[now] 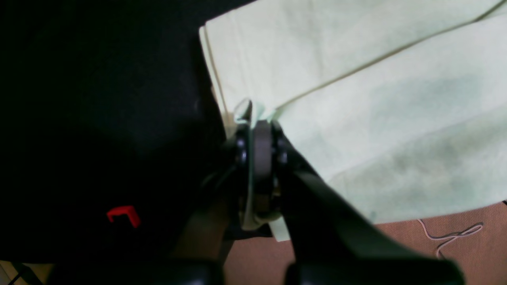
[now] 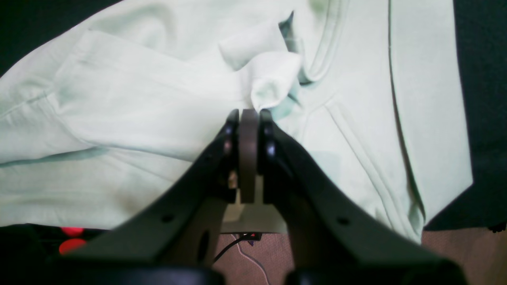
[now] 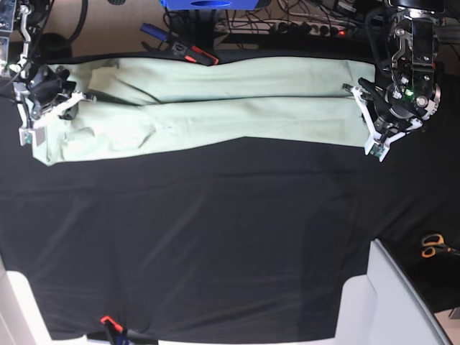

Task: Fold the T-shirt properly
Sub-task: 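Hold the folded shirt with both grippers and straighten its edge, then open the left gripper and lift it away from the shirt, then lower the left gripper onto the strip's end and grasp it, then fold the grasped strip end with the left gripper toward the right gripper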

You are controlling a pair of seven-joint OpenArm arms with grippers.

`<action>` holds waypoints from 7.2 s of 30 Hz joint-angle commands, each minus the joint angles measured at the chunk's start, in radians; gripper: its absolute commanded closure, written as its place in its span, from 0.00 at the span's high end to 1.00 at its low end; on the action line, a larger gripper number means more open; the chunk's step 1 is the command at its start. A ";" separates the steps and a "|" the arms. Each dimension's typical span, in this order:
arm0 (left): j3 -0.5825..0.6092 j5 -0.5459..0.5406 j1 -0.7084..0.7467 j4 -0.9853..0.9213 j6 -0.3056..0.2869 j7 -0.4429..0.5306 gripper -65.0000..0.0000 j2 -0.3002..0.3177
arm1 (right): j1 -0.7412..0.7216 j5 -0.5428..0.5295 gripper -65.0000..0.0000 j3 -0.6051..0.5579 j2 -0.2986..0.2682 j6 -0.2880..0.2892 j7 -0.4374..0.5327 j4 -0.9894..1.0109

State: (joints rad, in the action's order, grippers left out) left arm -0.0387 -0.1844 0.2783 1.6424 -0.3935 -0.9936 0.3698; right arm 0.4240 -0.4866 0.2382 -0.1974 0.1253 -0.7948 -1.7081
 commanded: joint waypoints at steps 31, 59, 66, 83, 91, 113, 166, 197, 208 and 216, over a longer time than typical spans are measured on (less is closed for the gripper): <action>0.026 0.006 0.012 0.018 0.006 0.008 0.00 0.028 | 0.000 -0.002 0.17 0.086 0.028 0.000 -0.022 -0.013; -0.131 -0.004 0.065 0.301 0.001 -0.124 0.46 -0.035 | 0.013 -0.004 0.63 0.126 0.079 0.003 -0.016 -0.020; -0.292 -0.008 0.160 0.238 0.000 0.057 0.00 -0.094 | 0.013 -0.004 0.63 0.126 0.082 0.004 -0.015 -0.020; -0.662 -0.387 0.146 -0.198 -0.305 0.101 0.24 -0.088 | 0.160 -0.002 0.64 0.062 0.075 0.006 0.274 -0.094; -0.669 -0.387 0.149 -0.084 -0.305 0.101 0.30 -0.105 | 0.137 0.001 0.63 -0.101 0.048 0.006 0.278 -0.099; -0.617 -0.221 -0.027 -0.159 -0.305 0.029 0.57 -0.171 | 0.088 -0.001 0.64 -0.156 -0.024 0.004 0.274 -0.085; -0.484 -0.425 -0.078 -0.426 -0.305 0.058 0.45 -0.177 | 0.083 -0.001 0.64 -0.164 -0.021 0.004 0.274 -0.030; -0.482 -0.089 -0.089 -0.080 -0.305 0.054 0.00 -0.142 | 0.091 -0.002 0.63 -0.164 -0.017 0.004 0.274 -0.030; -0.292 0.411 -0.026 0.183 -0.305 0.054 0.00 -0.329 | 0.088 -0.007 0.64 -0.164 -0.015 0.004 0.274 -0.030; 0.001 0.698 0.019 0.233 -0.198 0.057 0.00 -0.426 | 0.089 -0.007 0.64 -0.164 -0.015 0.004 0.274 -0.030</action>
State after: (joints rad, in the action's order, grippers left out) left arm -0.0303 0.5106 0.3035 1.8530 -0.5987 -0.9466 -0.0578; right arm 0.5133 -0.4870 0.0715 -0.2058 0.1257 -0.5426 -1.7237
